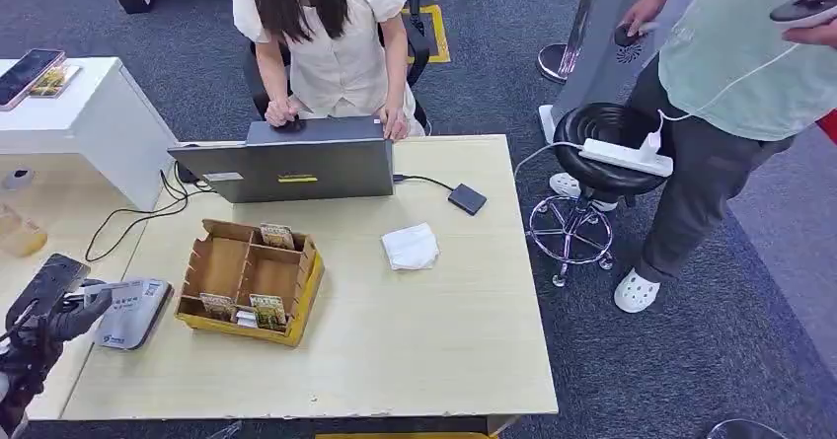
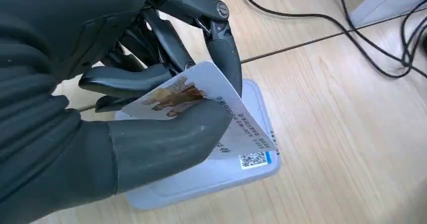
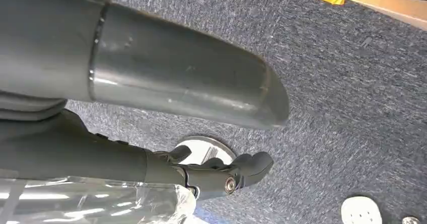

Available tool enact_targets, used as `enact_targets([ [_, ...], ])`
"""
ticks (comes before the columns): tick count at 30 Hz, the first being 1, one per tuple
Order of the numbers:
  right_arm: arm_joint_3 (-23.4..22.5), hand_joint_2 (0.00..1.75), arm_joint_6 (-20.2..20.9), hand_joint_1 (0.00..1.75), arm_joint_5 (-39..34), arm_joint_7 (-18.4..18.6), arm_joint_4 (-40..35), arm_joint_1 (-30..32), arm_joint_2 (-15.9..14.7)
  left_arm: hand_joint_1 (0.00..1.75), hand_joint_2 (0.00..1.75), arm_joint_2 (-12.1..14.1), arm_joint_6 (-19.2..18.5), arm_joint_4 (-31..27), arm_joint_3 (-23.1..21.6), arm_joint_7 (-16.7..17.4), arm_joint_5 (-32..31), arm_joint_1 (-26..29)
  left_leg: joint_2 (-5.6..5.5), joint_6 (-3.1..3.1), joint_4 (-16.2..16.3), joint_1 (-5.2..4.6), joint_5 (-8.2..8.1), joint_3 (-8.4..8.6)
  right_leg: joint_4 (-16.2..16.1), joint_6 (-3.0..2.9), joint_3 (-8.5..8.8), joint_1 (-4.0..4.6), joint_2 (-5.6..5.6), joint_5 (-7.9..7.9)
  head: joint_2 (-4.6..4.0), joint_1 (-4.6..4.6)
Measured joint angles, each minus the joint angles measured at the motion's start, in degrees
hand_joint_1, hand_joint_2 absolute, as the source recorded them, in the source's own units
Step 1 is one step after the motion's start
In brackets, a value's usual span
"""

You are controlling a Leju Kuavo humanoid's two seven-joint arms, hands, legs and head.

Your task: Pass the card to the sensor for recognition and then transmit it.

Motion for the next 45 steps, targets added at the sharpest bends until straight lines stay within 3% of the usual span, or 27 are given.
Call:
enact_targets([
  [16, 0.35, 0.0, 0.15, 0.0, 0.26, 0.04, 0.0, -0.05, 0.0, 1.75, 1.75, 0.2, 0.66, 2.1, -0.55, 0.44, -4.04, -0.07, -0.01, 0.0, 0.0, -0.01, 0.0, 0.01, 0.0, 0.0, 0.02, -0.01, -0.02, 0.0, 0.0, 0.0],
  [45, 0.46, 0.0, 0.42, 0.0, -0.15, -0.9, 0.0, -0.34, 0.0, 1.75, 1.75, -1.79, 0.92, 4.26, -2.27, 1.07, -12.35, -0.74, -0.03, 0.0, 0.0, -0.04, 0.0, 0.04, 0.01, 0.0, 0.06, -0.03, -0.05, 0.0, 0.0, 0.0],
])
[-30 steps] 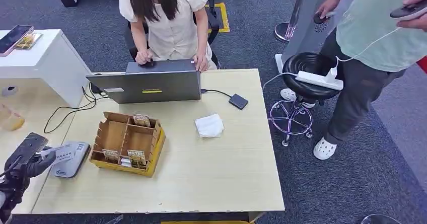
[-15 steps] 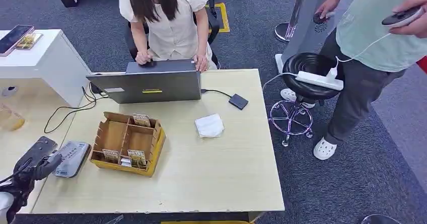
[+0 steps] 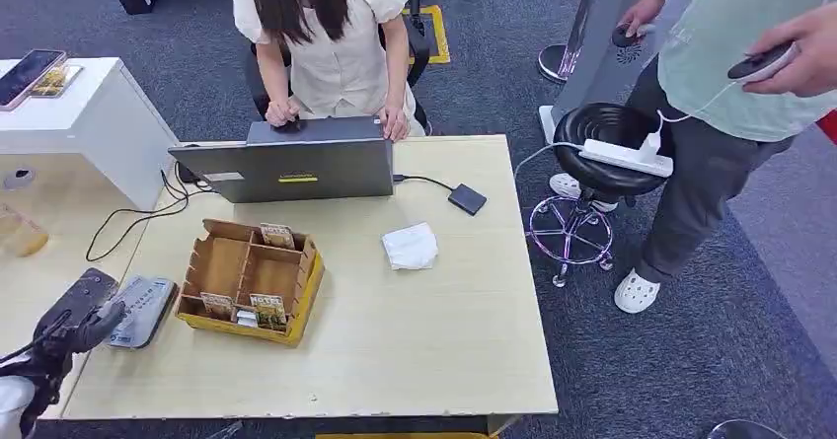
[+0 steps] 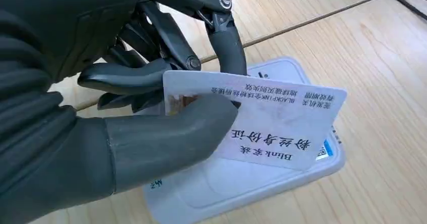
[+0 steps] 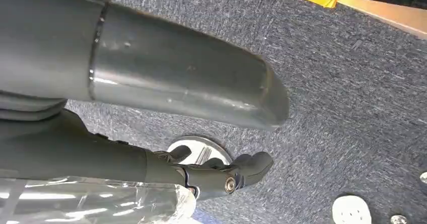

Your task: Pass the card to the sensor for recognition and then transmit it.

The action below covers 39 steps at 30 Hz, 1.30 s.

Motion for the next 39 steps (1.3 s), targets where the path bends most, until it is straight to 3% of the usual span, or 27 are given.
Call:
enact_targets([
  [12, 0.57, 0.0, 0.35, 0.0, 0.04, -0.04, 0.0, -0.25, 0.0, 1.75, 1.75, -1.53, 1.0, 3.67, -1.14, -0.26, -4.24, -1.97, -0.03, 0.0, -0.02, -0.04, 0.0, 0.2, 0.0, 0.0, 0.24, -0.05, -0.1, -0.01, 0.0, 0.0],
  [39, 0.94, 0.0, 0.61, 0.0, -0.15, -0.55, 0.0, -0.28, 0.0, 1.75, 1.75, -2.21, 0.98, 4.81, -1.25, -0.48, -5.09, -2.2, -0.03, 0.0, -0.02, -0.06, 0.0, 0.3, 0.0, 0.01, 0.36, -0.06, -0.1, -0.01, 0.0, 0.0],
])
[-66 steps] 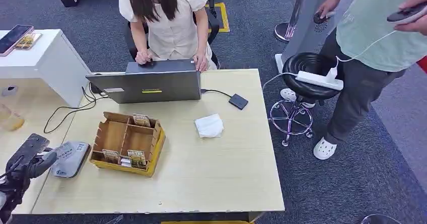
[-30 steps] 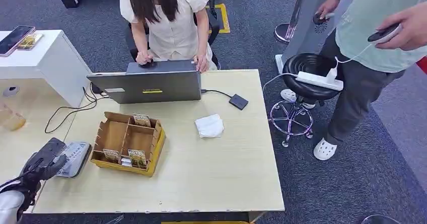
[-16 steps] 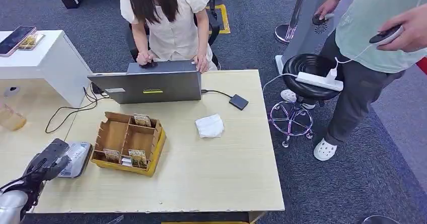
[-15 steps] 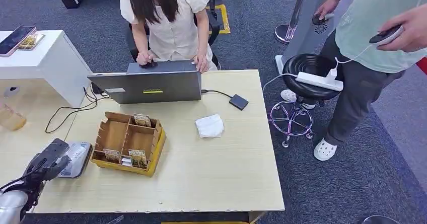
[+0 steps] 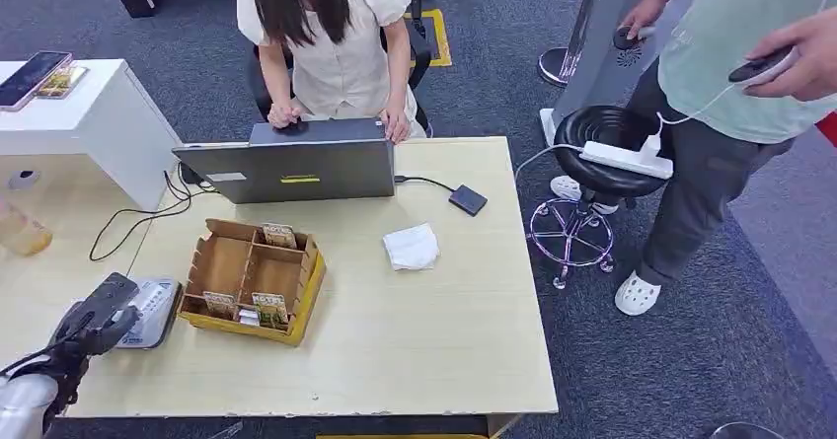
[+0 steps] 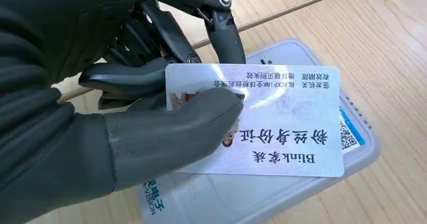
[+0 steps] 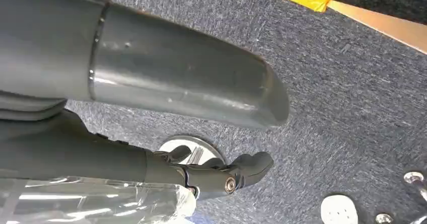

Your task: Pass the card to the sensor for recognition and then transmit it.

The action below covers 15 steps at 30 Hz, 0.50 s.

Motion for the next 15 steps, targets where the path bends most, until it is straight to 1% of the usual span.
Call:
enact_targets([
  [6, 0.02, 0.0, 0.13, 0.0, -0.04, -0.02, 0.0, -0.05, 0.0, 1.75, 1.75, -0.24, 0.07, 0.44, 0.02, -0.26, -0.07, 0.0, -0.02, 0.0, -0.01, -0.01, 0.0, 0.03, 0.0, 0.0, 0.03, 0.0, -0.02, 0.0, 0.0, 0.0],
  [9, 0.02, 0.0, 0.07, 0.0, -0.24, -0.02, 0.0, -0.03, 0.0, 1.75, 1.75, -0.33, 1.62, 0.42, 0.02, -1.82, 0.13, -0.17, -0.02, 0.0, 0.0, 0.0, 0.0, 0.08, 0.0, 0.0, 0.01, 0.0, -0.01, 0.0, 0.0, 0.0],
  [11, 0.02, 0.0, 0.0, 0.0, -0.44, -0.09, 0.0, -0.02, 0.0, 1.75, 1.75, -0.72, 3.81, 0.29, 0.17, -3.64, -0.21, -0.89, -0.04, 0.03, 0.01, 0.0, 0.03, 0.05, 0.0, 0.0, -0.03, 0.0, -0.02, 0.0, 0.0, 0.0],
  [12, 0.02, 0.0, -0.02, 0.0, -0.68, -0.13, 0.0, -0.03, 0.0, 1.75, 1.75, -1.16, 6.44, -0.09, 0.22, -5.58, -1.1, -1.49, -0.06, 0.06, 0.02, 0.0, 0.05, 0.02, 0.0, 0.01, -0.05, 0.01, -0.04, 0.01, 0.0, 0.0],
  [15, 0.02, 0.0, -0.04, 0.0, -1.01, -0.37, 0.0, -0.02, 0.0, 1.75, 1.75, -2.67, 12.66, -1.29, 0.39, -9.12, -4.2, -3.83, -0.06, 0.06, 0.03, 0.01, 0.1, -0.03, 0.0, 0.05, -0.09, 0.01, -0.03, 0.07, 0.0, 0.0],
])
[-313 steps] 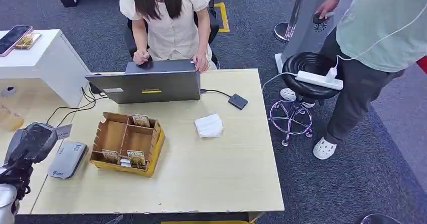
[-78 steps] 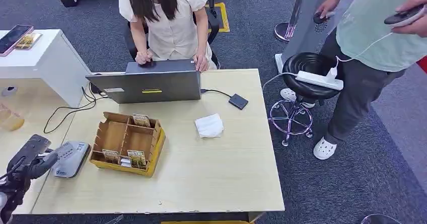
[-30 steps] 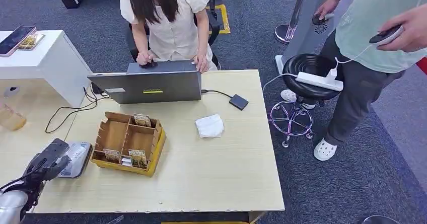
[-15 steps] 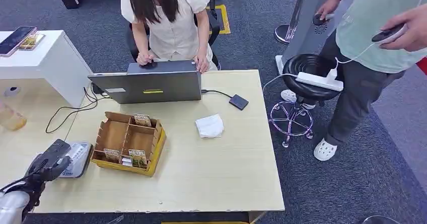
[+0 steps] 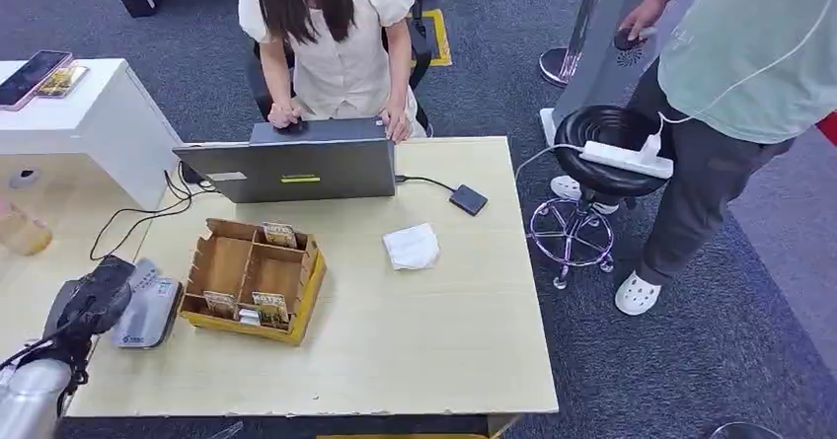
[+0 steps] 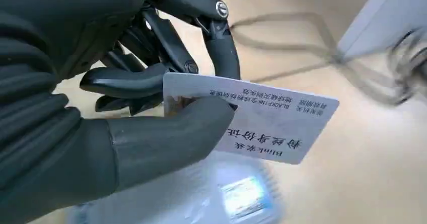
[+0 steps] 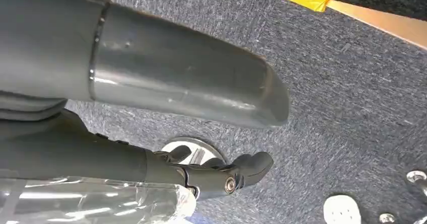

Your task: Pass the card to the sensor for recognition and then transmit it.

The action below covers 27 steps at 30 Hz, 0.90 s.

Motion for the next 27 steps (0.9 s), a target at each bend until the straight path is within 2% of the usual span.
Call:
enact_targets([
  [4, 0.0, 0.0, 0.0, 0.0, -0.37, -0.44, 0.0, -0.03, 0.02, 1.75, 1.75, -2.4, 7.84, -3.43, -0.02, -6.01, -5.07, -3.21, 0.0, 0.02, 0.03, -0.01, 0.02, -0.04, 0.0, 0.04, -0.01, -0.01, 0.02, 0.04, 0.0, 0.0],
  [11, 0.02, 0.0, 0.04, 0.0, 0.04, -0.41, 0.0, 0.04, 0.09, 1.75, 1.75, -6.23, 12.94, -11.7, -0.04, -11.89, -8.33, -5.84, 0.05, 0.05, 0.05, -0.05, -0.01, -0.14, -0.03, 0.05, -0.15, -0.03, 0.1, 0.03, 0.0, -0.02],
  [16, 0.22, 0.0, 0.13, 0.0, 0.55, -0.44, 0.0, 0.0, 0.35, 1.71, 1.75, -8.2, 18.97, -15.91, -0.9, -15.51, -14.71, -7.17, 0.06, 0.06, 0.06, -0.05, -0.01, -0.18, -0.03, 0.05, -0.2, -0.04, 0.1, 0.03, 0.0, 0.0],
  [18, 0.44, 0.0, 0.2, 0.0, 0.7, -0.44, 0.0, 0.0, 0.52, 1.68, 1.75, -8.54, 21.95, -16.7, -1.75, -15.99, -19.7, -7.51, 0.06, 0.06, 0.06, -0.05, -0.01, -0.18, -0.03, 0.05, -0.21, -0.03, 0.11, 0.03, 0.0, -0.02],
  [19, 0.52, 0.0, 0.37, 0.0, 0.92, -0.44, 0.0, -0.05, 0.55, 1.71, 1.75, -8.68, 24.87, -16.74, -2.63, -16.15, -24.95, -7.9, 0.06, 0.06, 0.05, -0.05, -0.01, -0.18, -0.03, 0.05, -0.2, -0.03, 0.11, 0.03, 0.0, 0.0],
  [20, 0.68, 0.0, 0.39, 0.0, 1.14, -0.41, 0.0, -0.12, 0.57, 1.59, 1.75, -8.72, 26.66, -16.74, -3.37, -16.3, -28.11, -8.23, 0.05, 0.06, 0.05, -0.05, -0.01, -0.19, -0.02, 0.05, -0.2, -0.03, 0.1, 0.03, 0.0, -0.02],
  [22, 1.09, 0.0, 0.39, 0.0, 1.25, -0.41, 0.0, -0.34, 0.59, 1.54, 1.75, -8.74, 31.1, -16.74, -4.72, -17.46, -33.27, -8.65, 0.09, 0.06, 0.05, -0.05, -0.01, -0.19, -0.02, 0.05, -0.2, -0.03, 0.14, 0.03, 0.0, 0.0],
  [23, 1.29, 0.0, 0.42, 0.0, 1.27, -0.41, 0.0, -0.42, 0.59, 1.57, 1.75, -8.83, 33.29, -16.74, -5.24, -18.05, -35.22, -8.83, 0.1, 0.06, 0.05, -0.05, -0.01, -0.19, -0.02, 0.05, -0.2, -0.03, 0.15, 0.03, 0.0, 0.0],
  [27, 1.81, 0.0, 0.46, 0.0, 1.47, -0.17, 0.0, -0.7, 0.59, 1.64, 1.75, -9.29, 34.61, -16.74, -6.78, -19.08, -40.74, -9.06, 0.09, 0.06, 0.06, -0.06, -0.01, -0.2, -0.02, 0.06, -0.2, -0.04, 0.14, 0.03, 0.0, 0.0],
])
